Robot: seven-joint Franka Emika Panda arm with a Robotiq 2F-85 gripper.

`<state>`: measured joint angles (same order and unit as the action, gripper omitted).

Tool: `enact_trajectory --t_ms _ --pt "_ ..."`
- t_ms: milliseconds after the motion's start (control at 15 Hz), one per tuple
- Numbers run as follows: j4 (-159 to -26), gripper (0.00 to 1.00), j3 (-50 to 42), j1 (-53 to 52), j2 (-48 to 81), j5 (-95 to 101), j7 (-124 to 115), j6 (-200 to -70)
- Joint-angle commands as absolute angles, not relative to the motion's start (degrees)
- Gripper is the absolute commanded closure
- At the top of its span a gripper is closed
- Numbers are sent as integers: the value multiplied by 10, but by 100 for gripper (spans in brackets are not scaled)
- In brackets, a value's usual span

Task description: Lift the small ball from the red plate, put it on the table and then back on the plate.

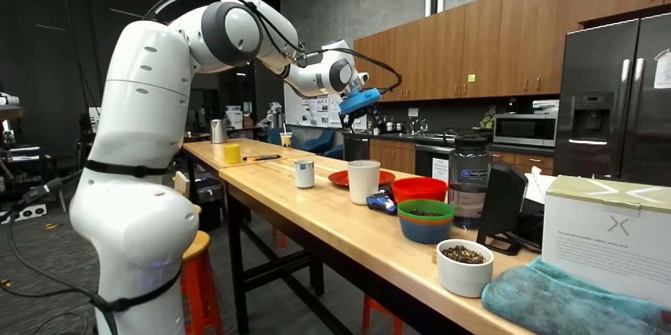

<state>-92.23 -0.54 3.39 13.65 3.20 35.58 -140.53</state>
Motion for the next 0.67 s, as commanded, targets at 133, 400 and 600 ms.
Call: enact_trajectory --t_ms 133,400,600 --pt "-915 0 -14 48 111 57 345 -1430" --pt "-909 0 -10 48 119 50 352 -1424" --pt "-909 0 -10 48 119 50 351 -1425"
